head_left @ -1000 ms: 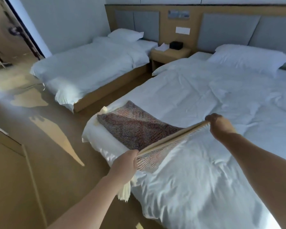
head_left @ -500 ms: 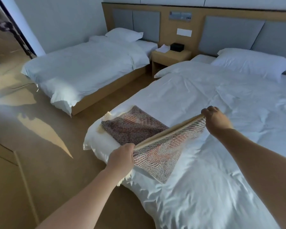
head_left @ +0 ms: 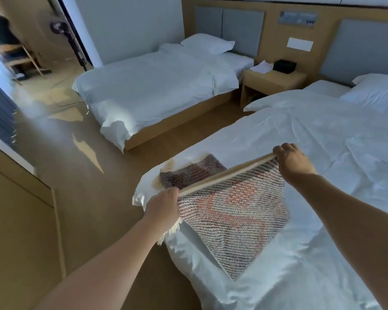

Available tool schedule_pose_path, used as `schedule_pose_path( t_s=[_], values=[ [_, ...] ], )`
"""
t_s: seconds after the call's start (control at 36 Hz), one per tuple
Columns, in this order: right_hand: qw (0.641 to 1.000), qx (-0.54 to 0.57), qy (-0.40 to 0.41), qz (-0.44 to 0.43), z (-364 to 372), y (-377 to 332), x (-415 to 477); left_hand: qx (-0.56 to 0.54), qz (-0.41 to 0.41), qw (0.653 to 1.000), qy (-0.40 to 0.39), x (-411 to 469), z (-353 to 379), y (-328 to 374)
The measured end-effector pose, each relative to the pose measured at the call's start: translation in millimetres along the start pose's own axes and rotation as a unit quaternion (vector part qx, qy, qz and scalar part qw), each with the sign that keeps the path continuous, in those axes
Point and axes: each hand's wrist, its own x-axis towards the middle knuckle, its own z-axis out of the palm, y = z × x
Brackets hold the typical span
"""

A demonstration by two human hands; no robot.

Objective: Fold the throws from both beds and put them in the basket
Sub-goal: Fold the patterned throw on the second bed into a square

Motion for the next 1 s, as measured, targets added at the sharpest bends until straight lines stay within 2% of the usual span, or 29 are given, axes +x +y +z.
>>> schedule_pose_path(
  t_s=[0.22, 0.39, 0.56, 0.69, 0.89, 1.0],
  values=[
    [1.0, -0.007, -0.025, -0.005, 42, -24, 54, -0.039, -0.031, 0.998, -0.028, 47, 17, -44],
    [0.998, -0.018, -0.054, 0.007, 81, -49, 107, -0.05, -0.045, 0.992, -0.104, 108, 37, -89],
    [0.995, -0.027, -0.087, 0.047, 137, -70, 158, -0.055, -0.017, 0.988, -0.141, 170, 69, -139],
    [0.98, -0.055, -0.162, 0.098, 198, -93, 205, -0.057, -0.006, 0.977, -0.204, 229, 106, -181],
    [0.964, -0.073, -0.237, 0.094, 277, -115, 255, -0.051, -0.011, 0.96, -0.275, 284, 163, -232],
    [0.957, -0.076, -0.259, 0.103, 313, -121, 281, -0.053, -0.016, 0.957, -0.284, 309, 186, -251]
  ],
)
